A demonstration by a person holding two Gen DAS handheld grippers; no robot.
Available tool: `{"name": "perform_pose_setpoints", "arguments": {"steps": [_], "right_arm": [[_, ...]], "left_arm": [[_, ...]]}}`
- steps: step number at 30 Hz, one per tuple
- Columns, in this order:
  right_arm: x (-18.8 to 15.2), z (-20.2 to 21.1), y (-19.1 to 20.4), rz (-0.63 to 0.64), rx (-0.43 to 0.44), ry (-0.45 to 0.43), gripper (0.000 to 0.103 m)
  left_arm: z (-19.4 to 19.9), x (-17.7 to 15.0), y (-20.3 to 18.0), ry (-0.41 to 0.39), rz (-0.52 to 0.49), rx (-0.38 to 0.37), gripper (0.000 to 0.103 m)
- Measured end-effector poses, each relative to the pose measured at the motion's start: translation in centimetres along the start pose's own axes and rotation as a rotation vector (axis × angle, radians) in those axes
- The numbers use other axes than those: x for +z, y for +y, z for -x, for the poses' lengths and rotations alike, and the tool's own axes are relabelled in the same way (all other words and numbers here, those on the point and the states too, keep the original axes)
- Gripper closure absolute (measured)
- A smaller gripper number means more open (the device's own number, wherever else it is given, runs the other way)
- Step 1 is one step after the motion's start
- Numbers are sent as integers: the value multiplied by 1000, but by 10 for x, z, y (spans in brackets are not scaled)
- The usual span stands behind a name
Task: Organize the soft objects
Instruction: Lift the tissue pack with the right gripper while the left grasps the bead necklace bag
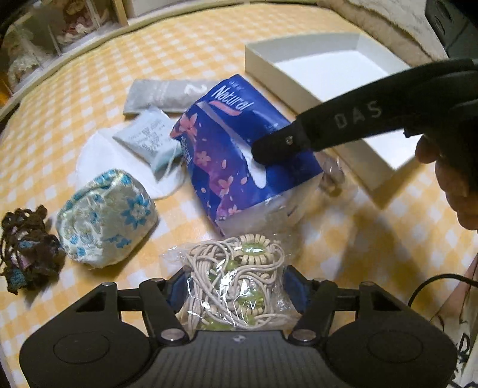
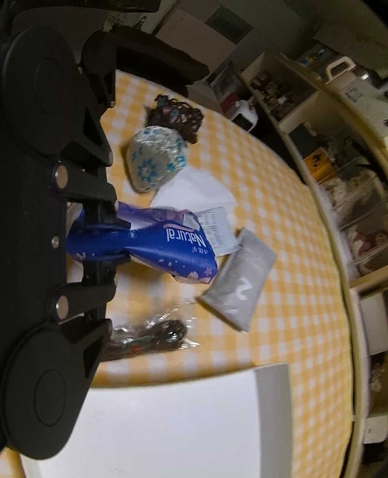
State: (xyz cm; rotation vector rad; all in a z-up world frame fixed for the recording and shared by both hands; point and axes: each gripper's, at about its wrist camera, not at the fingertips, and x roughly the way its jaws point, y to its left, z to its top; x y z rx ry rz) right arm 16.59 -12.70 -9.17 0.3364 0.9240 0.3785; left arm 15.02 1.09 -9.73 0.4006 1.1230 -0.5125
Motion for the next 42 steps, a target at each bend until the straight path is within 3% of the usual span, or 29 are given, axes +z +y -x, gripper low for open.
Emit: {"name": "perform_pose_setpoints", "arguments": {"steps": [7, 13, 19, 26, 35, 39, 42], "right_arm": [[15, 30, -4, 0, 29, -107, 87], [33, 77, -16, -18, 40, -247, 87], [43, 118, -36, -31, 15, -345, 87], [46, 159, -58, 17, -48, -416, 87], [31, 191, -114, 19, -155, -401, 87], [25, 195, -139, -2, -187, -374, 87], [20, 198, -157, -31, -210, -356, 87]], "left_arm": [[18, 1, -1, -93, 45, 28, 38], [42, 0, 7, -212, 149, 64, 38], [68, 10, 3, -337, 250, 90, 38], [83, 33, -2, -429, 323, 86, 38], [73, 80, -46, -479, 351, -42, 38], [54, 101, -74, -457, 377, -190, 38], [31, 108, -92, -419, 389, -258, 38]]}}
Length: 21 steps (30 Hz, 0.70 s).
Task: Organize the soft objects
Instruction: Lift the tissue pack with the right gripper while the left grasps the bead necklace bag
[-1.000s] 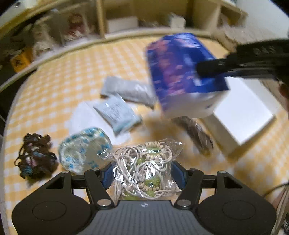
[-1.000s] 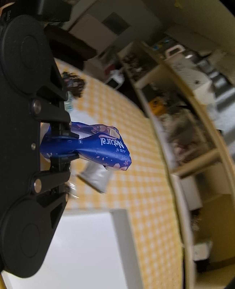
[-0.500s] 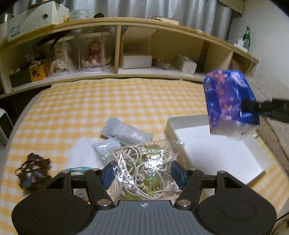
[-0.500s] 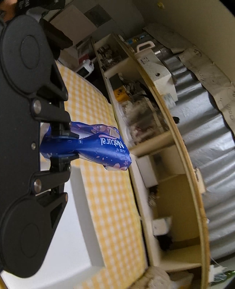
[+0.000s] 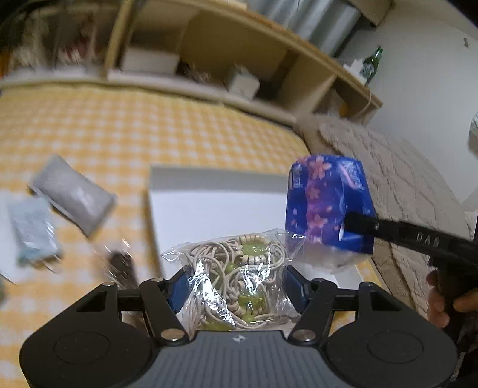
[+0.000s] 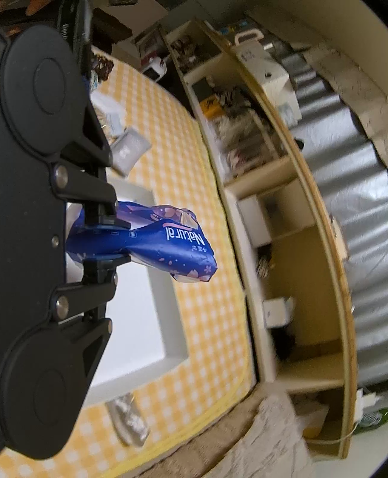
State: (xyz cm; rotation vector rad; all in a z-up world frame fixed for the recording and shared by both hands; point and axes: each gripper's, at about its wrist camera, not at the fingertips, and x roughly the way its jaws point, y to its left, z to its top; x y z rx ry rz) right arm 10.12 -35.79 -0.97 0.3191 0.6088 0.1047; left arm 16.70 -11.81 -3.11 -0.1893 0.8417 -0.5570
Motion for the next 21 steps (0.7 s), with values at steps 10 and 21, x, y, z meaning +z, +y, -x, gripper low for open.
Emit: {"name": "perform_pose_setpoints", "arguments": {"steps": [10, 21], "right_arm": [[-12, -33, -10, 20, -1, 192, 87], [-18, -46, -24, 57, -6, 311, 87]], "left_arm": [[-65, -28, 3, 129, 111, 23, 38], [-83, -29, -1, 135, 104, 75, 23]]}}
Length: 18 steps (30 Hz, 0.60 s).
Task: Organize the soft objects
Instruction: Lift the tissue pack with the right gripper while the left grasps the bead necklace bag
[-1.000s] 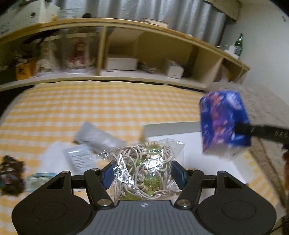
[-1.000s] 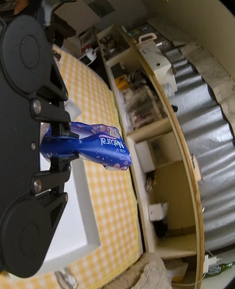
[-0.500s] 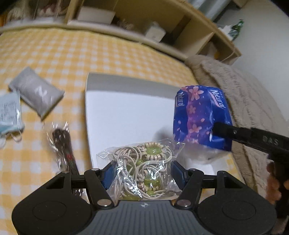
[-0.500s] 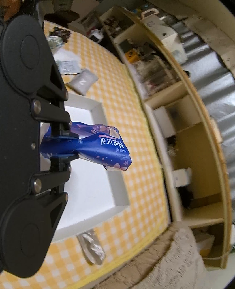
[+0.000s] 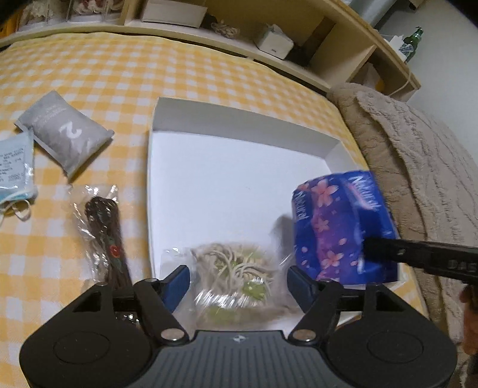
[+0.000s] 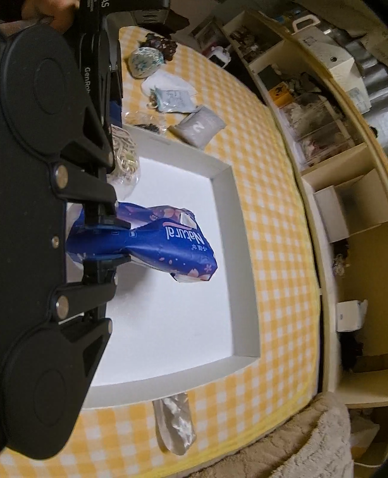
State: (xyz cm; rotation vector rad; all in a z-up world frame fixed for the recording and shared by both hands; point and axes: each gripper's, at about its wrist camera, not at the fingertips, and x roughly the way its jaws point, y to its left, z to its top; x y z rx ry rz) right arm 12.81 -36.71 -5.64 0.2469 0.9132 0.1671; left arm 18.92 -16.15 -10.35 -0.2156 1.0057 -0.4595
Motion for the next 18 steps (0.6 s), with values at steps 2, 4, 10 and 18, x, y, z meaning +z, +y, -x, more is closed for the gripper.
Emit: {"name": "perform_pose_setpoints", "arguments": {"steps": [2, 4, 10, 18], "right_arm": [[0, -4, -1, 5, -27, 25, 87], [-1, -7, -2, 11, -51, 44, 87], [1, -15, -5, 75, -70, 97, 87], [3, -37, -2, 118, -11, 158, 87]], "left_arm": [[0, -2, 2, 6, 6, -18, 17], [5, -2, 2, 0, 13, -24, 19], [25, 2, -9, -58, -61, -43, 49], [17, -7, -21, 13, -149, -58, 58]]}}
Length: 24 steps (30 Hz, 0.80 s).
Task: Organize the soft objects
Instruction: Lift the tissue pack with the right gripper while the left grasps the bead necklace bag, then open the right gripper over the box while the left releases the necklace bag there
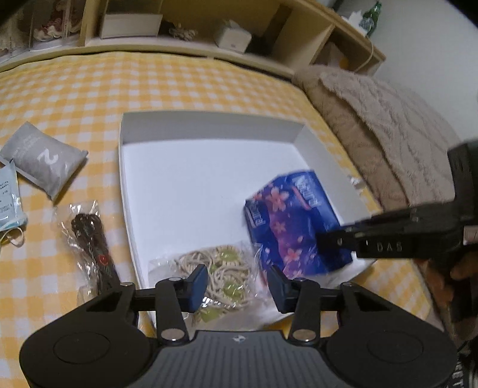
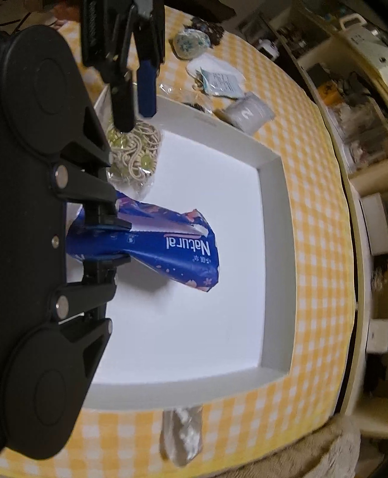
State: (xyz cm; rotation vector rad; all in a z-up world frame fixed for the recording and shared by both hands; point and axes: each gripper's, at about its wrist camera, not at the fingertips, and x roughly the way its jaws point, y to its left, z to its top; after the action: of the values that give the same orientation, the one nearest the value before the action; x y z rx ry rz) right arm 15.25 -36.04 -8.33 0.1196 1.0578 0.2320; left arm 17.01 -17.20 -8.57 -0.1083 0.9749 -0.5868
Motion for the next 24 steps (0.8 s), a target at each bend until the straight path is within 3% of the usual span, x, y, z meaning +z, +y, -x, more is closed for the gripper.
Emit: {"name": "perform_pose_setpoints", "arguments": {"steps": [10, 12, 14, 15, 20, 24], "right_arm": [[5, -9, 7, 65, -21, 19, 86], [3, -9, 3, 46, -45, 20, 77], [1, -5, 1, 34, -80, 15, 60], [0, -2, 0, 29, -83, 6, 57], [2, 14, 1, 21, -100, -27, 28], [-1, 25, 7, 34, -154, -25, 17]], "left_arm": [[-12, -10, 0, 23, -59, 85, 58], [-10, -8, 2, 21, -46, 80, 56], [-9, -6, 5, 20, -34, 73, 56], [-8, -5, 6, 21, -30, 71, 55], [5, 0, 8, 13, -6, 66, 37], [20, 2, 10, -11, -1, 65, 28]]}}
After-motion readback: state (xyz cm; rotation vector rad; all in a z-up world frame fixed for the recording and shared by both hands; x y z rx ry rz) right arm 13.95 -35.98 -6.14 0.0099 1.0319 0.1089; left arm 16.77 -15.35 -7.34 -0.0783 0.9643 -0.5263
